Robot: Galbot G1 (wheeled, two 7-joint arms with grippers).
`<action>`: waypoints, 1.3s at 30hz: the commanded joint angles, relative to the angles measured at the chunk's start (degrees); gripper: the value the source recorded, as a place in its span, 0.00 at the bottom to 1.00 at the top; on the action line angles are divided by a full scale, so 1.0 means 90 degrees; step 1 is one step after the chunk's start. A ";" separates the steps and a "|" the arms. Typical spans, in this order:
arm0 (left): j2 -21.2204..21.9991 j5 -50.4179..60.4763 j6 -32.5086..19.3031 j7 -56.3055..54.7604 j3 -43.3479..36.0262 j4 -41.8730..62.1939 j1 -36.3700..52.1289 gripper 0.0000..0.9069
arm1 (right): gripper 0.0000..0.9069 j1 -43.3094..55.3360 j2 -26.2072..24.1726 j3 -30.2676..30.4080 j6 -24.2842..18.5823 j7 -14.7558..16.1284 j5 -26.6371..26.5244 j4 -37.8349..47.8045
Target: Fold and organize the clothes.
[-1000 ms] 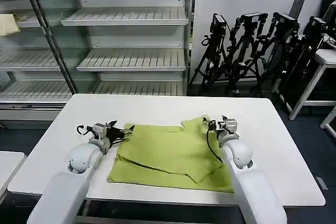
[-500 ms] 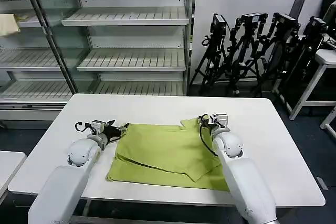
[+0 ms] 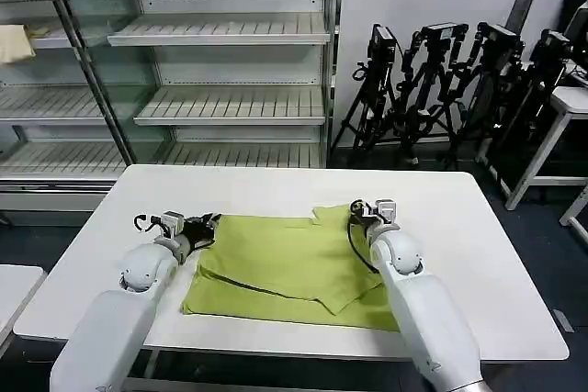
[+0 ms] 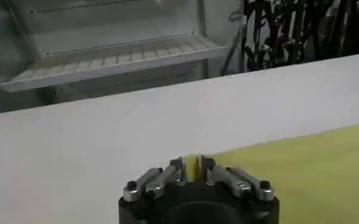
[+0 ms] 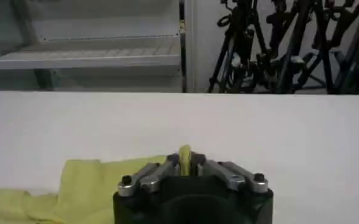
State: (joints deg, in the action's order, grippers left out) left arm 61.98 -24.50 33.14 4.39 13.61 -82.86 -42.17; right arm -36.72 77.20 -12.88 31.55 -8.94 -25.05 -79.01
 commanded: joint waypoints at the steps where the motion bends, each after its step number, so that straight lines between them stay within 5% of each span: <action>1: -0.0067 -0.0102 -0.0001 -0.0063 0.0053 -0.0636 -0.0224 0.01 | 0.00 -0.0160 -0.0181 0.0012 -0.0135 0.0022 -0.0237 -0.0749; 15: -0.0262 -0.0099 -0.0013 -0.0416 0.0964 -0.2803 -0.2099 0.01 | 0.00 -0.2514 -0.1151 -0.0311 -0.0027 -0.0062 -0.0455 -0.3442; 39: -0.0288 0.0186 -0.0199 -0.0112 0.1466 -0.2945 -0.2767 0.00 | 0.00 -0.4046 -0.1202 -0.1019 -0.0484 0.0117 -0.0143 -0.4515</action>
State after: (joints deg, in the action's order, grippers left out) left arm 59.53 -23.23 31.44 2.99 25.73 -108.15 -65.33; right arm -69.90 66.78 -21.18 28.03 -7.99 -26.53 -117.13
